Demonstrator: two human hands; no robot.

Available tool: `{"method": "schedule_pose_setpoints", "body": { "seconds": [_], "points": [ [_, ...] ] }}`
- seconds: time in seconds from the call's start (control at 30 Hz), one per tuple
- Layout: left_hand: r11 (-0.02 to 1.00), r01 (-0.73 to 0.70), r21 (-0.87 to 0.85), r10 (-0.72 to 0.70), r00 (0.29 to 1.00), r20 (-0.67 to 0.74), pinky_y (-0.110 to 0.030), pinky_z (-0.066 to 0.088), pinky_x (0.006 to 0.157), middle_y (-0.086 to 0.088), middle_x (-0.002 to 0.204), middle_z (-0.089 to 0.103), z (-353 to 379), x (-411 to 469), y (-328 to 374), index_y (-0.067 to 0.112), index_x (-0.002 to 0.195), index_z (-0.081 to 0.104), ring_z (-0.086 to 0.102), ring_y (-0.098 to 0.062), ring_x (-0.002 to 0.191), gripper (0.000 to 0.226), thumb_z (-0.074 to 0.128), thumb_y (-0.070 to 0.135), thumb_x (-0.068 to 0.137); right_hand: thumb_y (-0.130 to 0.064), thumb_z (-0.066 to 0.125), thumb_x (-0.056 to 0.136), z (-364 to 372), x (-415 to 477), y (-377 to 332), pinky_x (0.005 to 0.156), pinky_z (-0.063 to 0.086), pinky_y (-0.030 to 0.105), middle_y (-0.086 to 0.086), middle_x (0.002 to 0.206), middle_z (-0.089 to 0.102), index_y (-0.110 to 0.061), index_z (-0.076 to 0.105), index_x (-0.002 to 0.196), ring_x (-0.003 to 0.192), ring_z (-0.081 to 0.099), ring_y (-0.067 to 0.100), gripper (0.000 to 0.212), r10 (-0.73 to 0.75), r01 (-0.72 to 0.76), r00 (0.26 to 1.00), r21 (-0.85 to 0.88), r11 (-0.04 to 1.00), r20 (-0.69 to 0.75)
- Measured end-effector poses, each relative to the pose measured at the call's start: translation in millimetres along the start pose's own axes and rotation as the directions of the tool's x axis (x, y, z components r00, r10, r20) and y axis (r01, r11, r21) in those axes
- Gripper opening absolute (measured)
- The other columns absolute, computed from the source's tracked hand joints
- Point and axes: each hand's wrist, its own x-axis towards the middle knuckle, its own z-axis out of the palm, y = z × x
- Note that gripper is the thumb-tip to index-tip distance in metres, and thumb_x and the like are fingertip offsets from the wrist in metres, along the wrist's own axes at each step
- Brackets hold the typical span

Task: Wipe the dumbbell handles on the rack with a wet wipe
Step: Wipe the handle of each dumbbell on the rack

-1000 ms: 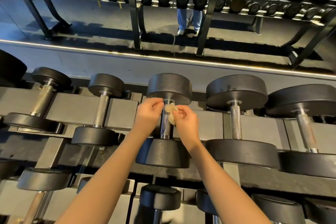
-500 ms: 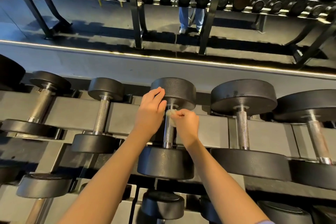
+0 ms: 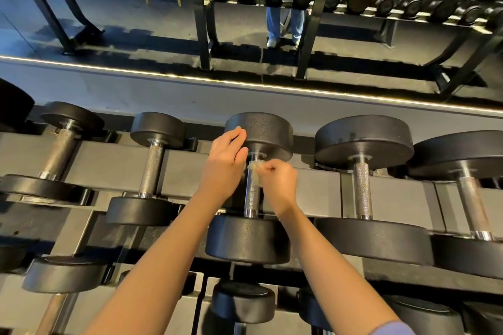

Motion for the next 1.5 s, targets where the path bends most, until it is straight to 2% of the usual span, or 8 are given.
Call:
{"method": "schedule_pose_setpoints", "body": {
  "seconds": [0.17,0.37,0.6,0.7,0.83,1.17,1.37,1.5],
  "points": [
    [0.998,0.047,-0.029,-0.047,0.999,0.010,-0.015,0.018,0.106,0.001,0.148,0.038,1,3,-4,0.015,0.144,0.038,0.028,-0.010,0.136,0.043,0.040,0.020,0.102,-0.016,0.065,0.087,6,11,-1,0.054,0.039,0.008,0.001,0.073,0.066,-0.010,0.070,0.079,0.066,0.058,0.008,0.012,-0.027,0.027,0.997,0.000,1.000,-0.074],
    [0.996,0.085,-0.014,-0.085,0.995,0.050,-0.018,0.017,0.106,0.002,0.152,0.032,1,1,-1,0.017,0.147,0.032,0.024,-0.010,0.138,0.046,0.038,0.024,0.102,-0.008,0.070,0.080,-7,-8,11,0.051,0.040,0.013,0.007,0.064,0.062,-0.005,0.067,0.065,0.060,0.054,0.013,0.015,-0.010,0.021,0.995,-0.114,0.993,0.095],
    [0.994,0.110,0.024,-0.111,0.989,0.095,-0.029,0.020,0.113,0.002,0.155,0.025,-2,-5,8,0.019,0.150,0.025,0.019,-0.013,0.142,0.050,0.038,0.027,0.102,-0.016,0.077,0.075,-17,-29,15,0.070,0.051,0.032,0.005,0.075,0.063,-0.006,0.070,0.081,0.078,0.062,0.019,0.014,0.219,-0.119,0.921,-0.300,0.946,0.322],
    [0.996,0.089,0.030,-0.092,0.989,0.117,-0.035,0.026,0.114,-0.001,0.152,0.030,-7,-12,12,0.017,0.148,0.029,0.026,-0.016,0.140,0.049,0.040,0.026,0.101,-0.016,0.069,0.082,-22,-39,14,0.072,0.050,0.032,0.006,0.084,0.067,-0.007,0.069,0.084,0.083,0.063,0.019,0.009,0.155,-0.109,0.972,-0.248,0.963,0.174],
    [0.994,0.031,-0.102,-0.025,0.998,0.053,-0.027,0.039,0.092,-0.001,0.119,0.052,-12,-41,24,0.013,0.126,0.054,0.047,-0.009,0.109,0.029,0.044,0.019,0.099,-0.016,0.063,0.088,-35,-69,10,0.070,0.044,0.027,0.001,0.085,0.064,-0.012,0.065,0.094,0.082,0.060,0.017,0.008,-0.019,0.010,0.997,-0.118,0.993,-0.079],
    [0.984,-0.180,-0.020,0.175,0.973,-0.153,-0.022,0.040,0.095,-0.007,0.107,0.062,30,-178,48,0.004,0.108,0.066,0.052,-0.015,0.104,0.032,0.041,0.015,0.092,-0.017,0.063,0.088,-72,-166,77,0.075,0.051,0.031,-0.001,0.091,0.064,-0.016,0.067,0.100,0.081,0.061,0.014,0.013,-0.129,0.100,0.970,-0.144,0.985,-0.208],
    [0.995,-0.090,0.049,0.078,0.976,0.202,-0.030,0.044,0.096,-0.004,0.116,0.062,81,-260,47,0.011,0.118,0.064,0.056,-0.020,0.110,0.033,0.045,0.012,0.091,-0.022,0.062,0.089,-108,-220,160,0.069,0.052,0.036,0.000,0.087,0.066,-0.015,0.066,0.100,0.080,0.062,0.017,0.014,-0.021,-0.032,0.978,-0.249,0.968,-0.209],
    [0.997,0.011,0.073,-0.041,0.908,0.417,-0.022,0.034,0.103,0.002,0.130,0.055,131,-297,47,0.018,0.130,0.056,0.049,-0.011,0.121,0.034,0.045,0.018,0.097,-0.023,0.061,0.091,-136,-250,206,0.057,0.036,0.014,-0.004,0.080,0.062,-0.014,0.067,0.092,0.072,0.056,0.010,0.011,0.061,-0.114,0.981,-0.293,0.949,-0.184]
  ]
}}
